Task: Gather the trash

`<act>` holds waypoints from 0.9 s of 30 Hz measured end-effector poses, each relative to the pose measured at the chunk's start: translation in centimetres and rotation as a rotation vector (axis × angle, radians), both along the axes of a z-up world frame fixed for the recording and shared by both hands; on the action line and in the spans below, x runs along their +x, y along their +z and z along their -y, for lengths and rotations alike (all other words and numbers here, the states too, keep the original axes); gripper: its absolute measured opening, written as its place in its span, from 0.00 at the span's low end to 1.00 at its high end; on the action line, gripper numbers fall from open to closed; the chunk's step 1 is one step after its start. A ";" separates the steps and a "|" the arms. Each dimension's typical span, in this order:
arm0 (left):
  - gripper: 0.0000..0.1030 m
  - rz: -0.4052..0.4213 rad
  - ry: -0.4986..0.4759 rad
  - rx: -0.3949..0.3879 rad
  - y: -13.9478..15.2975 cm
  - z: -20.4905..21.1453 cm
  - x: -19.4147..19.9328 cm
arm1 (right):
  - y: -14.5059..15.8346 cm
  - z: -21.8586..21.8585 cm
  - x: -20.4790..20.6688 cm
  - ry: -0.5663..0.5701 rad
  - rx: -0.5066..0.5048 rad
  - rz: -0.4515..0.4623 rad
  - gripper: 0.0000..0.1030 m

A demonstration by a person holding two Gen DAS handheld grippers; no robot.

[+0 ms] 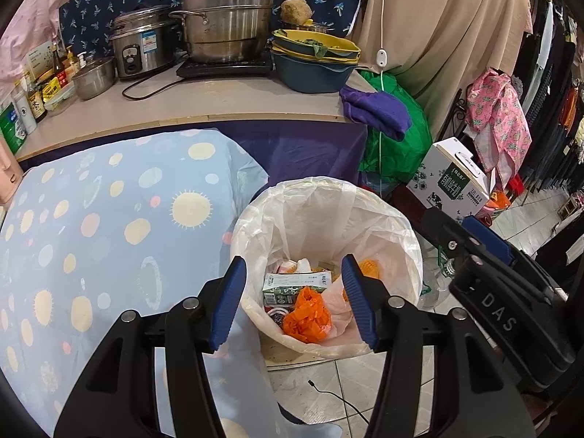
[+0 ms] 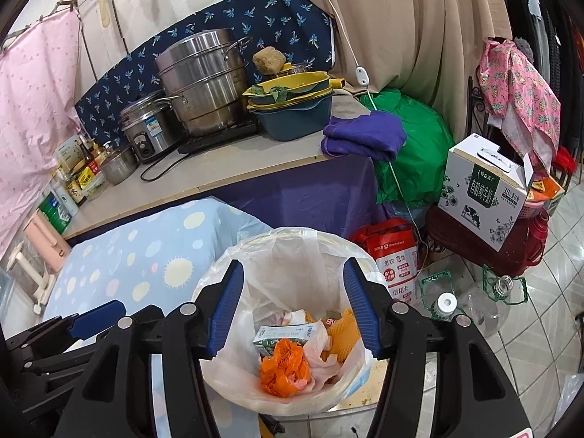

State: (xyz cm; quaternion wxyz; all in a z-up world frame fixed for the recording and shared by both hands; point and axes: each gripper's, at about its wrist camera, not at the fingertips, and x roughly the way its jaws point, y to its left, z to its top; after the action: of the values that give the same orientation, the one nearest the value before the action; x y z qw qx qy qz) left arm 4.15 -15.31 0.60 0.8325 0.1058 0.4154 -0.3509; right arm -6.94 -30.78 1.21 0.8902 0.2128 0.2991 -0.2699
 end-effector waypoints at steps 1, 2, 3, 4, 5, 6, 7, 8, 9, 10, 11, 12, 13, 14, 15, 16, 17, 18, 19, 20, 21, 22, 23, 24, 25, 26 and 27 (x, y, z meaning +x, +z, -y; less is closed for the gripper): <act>0.51 0.001 0.005 0.005 -0.1 -0.2 0.0 | 0.0 -0.1 -0.1 0.002 -0.002 -0.004 0.57; 0.52 0.003 0.012 0.009 -0.1 -0.4 0.0 | 0.1 -0.2 -0.2 0.004 -0.007 -0.011 0.57; 0.55 0.007 0.019 0.012 -0.2 -0.7 0.0 | 0.1 -0.4 -0.2 0.005 -0.013 -0.017 0.58; 0.58 0.013 0.028 0.016 -0.2 -1.0 -0.1 | 0.1 -0.6 -0.3 0.008 -0.019 -0.024 0.60; 0.59 0.018 0.036 0.019 -0.3 -1.3 -0.2 | 0.1 -0.8 -0.4 0.013 -0.024 -0.031 0.61; 0.60 0.021 0.044 0.025 -0.3 -1.6 -0.2 | 0.2 -1.0 -0.4 0.017 -0.027 -0.036 0.63; 0.61 0.023 0.050 0.030 -0.4 -1.8 -0.2 | 0.2 -1.2 -0.5 0.023 -0.031 -0.044 0.65; 0.61 0.024 0.056 0.034 -0.4 -2.1 -0.2 | 0.2 -1.4 -0.5 0.030 -0.036 -0.053 0.65; 0.65 0.028 0.062 0.038 -0.5 -2.3 -0.3 | 0.1 -1.6 -0.5 0.035 -0.042 -0.062 0.66; 0.72 0.038 0.071 0.044 -0.5 -2.7 -0.4 | 0.1 -1.9 -0.5 0.040 -0.050 -0.071 0.67; 0.75 0.048 0.080 0.048 -0.5 -2.9 -0.5 | 0.1 -2.0 -0.6 0.044 -0.056 -0.078 0.68; 0.79 0.053 0.086 0.051 -0.4 -3.1 -0.5 | 0.1 -2.3 -0.5 0.049 -0.063 -0.089 0.68; 0.80 0.056 0.093 0.054 -0.5 -3.4 -0.6 | 0.0 -2.5 -0.5 0.054 -0.069 -0.100 0.68; 0.80 0.056 0.097 0.060 -0.5 -3.6 -0.6 | 0.0 -2.7 -0.5 0.057 -0.073 -0.108 0.68; 0.80 0.053 0.102 0.067 -0.6 -3.7 -0.6 | -0.1 -2.9 -0.4 0.062 -0.075 -0.117 0.68; 0.81 0.052 0.104 0.071 -0.6 -3.9 -0.5 | -0.2 -3.0 -0.4 0.067 -0.075 -0.123 0.68; 0.81 0.052 0.108 0.077 -0.7 -4.1 -0.6 | -0.2 -3.2 -0.4 0.070 -0.076 -0.127 0.68; 0.83 0.052 0.111 0.081 -0.7 -4.2 -0.6 | -0.3 -3.4 -0.4 0.074 -0.078 -0.136 0.69; 0.85 0.054 0.115 0.086 -0.8 -4.4 -0.7 | -0.4 -3.6 -0.3 0.079 -0.082 -0.145 0.69; 0.85 0.059 0.119 0.089 -0.8 -4.6 -0.8 | -0.5 -3.8 -0.3 0.082 -0.087 -0.154 0.69; 0.85 0.065 0.121 0.095 -0.9 -4.6 -0.9 | -0.5 -4.0 -0.3 0.082 -0.092 -0.162 0.69; 0.85 0.068 0.121 0.100 -0.9 -4.7 -1.0 | -0.6 -4.1 -0.3 0.083 -0.096 -0.169 0.69; 0.85 0.071 0.120 0.106 -1.0 -4.7 -1.1 | -0.6 -4.2 -0.3 0.082 -0.098 -0.173 0.71; 0.86 0.071 0.121 0.110 -1.0 -4.8 -1.1 | -0.7 -4.2 -0.4 0.079 -0.102 -0.177 0.74; 0.87 0.070 0.125 0.114 -1.1 -4.9 -1.1 | -0.7 -4.2 -0.5 0.078 -0.103 -0.179 0.75; 0.87 0.066 0.127 0.115 -1.2 -4.9 -1.2 | -0.7 -4.2 -0.6 0.079 -0.100 -0.178 0.75; 0.87 0.062 0.129 0.115 -1.2 -5.0 -1.2 | -0.8 -4.1 -0.7 0.079 -0.096 -0.179 0.76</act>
State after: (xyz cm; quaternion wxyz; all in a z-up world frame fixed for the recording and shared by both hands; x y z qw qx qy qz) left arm 2.99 -10.29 -0.63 0.8585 0.1371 0.4146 -0.2688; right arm -7.60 -26.65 0.43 0.8790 0.1331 0.3723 -0.2666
